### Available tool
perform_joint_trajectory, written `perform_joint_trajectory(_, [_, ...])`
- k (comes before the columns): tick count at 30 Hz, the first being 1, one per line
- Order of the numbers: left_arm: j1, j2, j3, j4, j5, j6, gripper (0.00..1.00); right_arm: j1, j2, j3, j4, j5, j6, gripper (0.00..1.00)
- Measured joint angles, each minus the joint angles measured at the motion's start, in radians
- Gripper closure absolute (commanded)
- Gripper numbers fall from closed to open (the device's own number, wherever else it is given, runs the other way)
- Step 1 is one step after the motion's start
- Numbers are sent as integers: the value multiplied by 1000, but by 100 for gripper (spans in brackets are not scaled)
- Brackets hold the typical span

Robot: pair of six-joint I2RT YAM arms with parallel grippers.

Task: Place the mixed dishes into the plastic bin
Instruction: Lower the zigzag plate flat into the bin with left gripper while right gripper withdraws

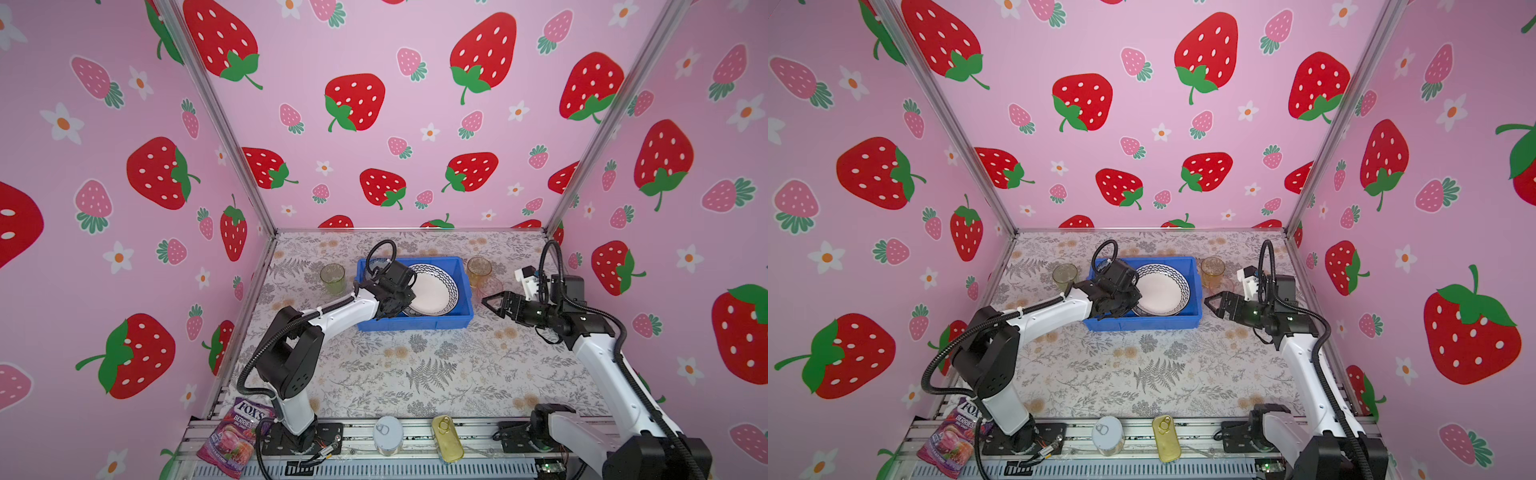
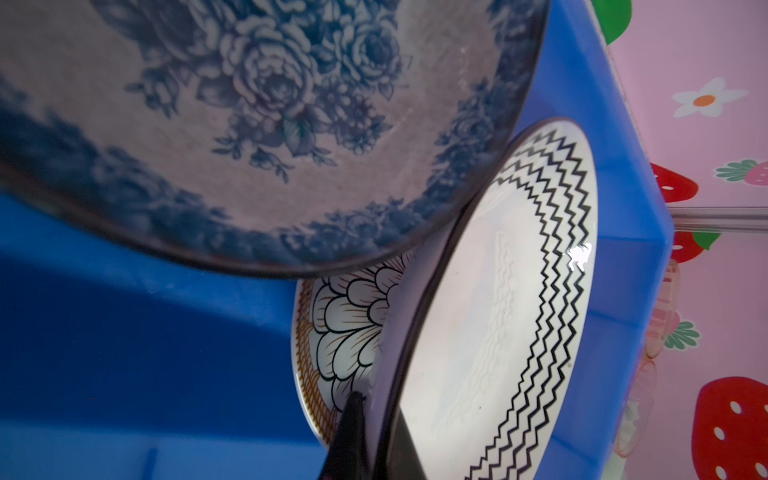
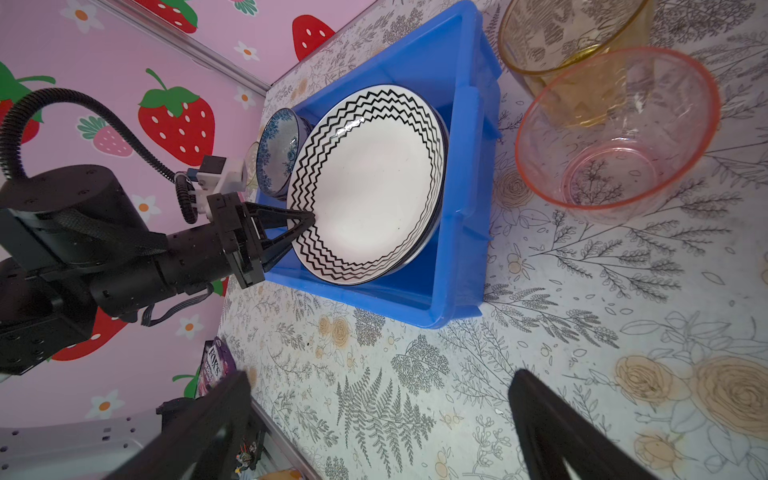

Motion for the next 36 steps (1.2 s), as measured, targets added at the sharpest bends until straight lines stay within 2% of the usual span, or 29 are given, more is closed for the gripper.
perform_joint_trajectory(12, [0,46,2,29,4,-10,99,-5,0,-5,1,-4,-6,1])
perform_joint_trajectory(14, [0,47,2,31,8,-9,95,-7,0,-6,1,-5,-6,1])
perform_joint_trajectory(16, [0,47,2,31,8,-9,86,-10,0,-6,2,-6,-6,1])
perform_joint_trajectory(22, [-1,53,2,49,12,-8,72,-10,1,-10,5,-11,-6,1])
perform_joint_trajectory(30, [-3,61,2,55,20,1,61,-10,11,-10,14,-20,-6,1])
perform_joint_trajectory(34, [-3,61,8,50,19,15,49,-10,11,-10,16,-22,-6,1])
perform_joint_trajectory(36, [-4,61,19,43,19,21,46,-10,12,-10,18,-22,-6,1])
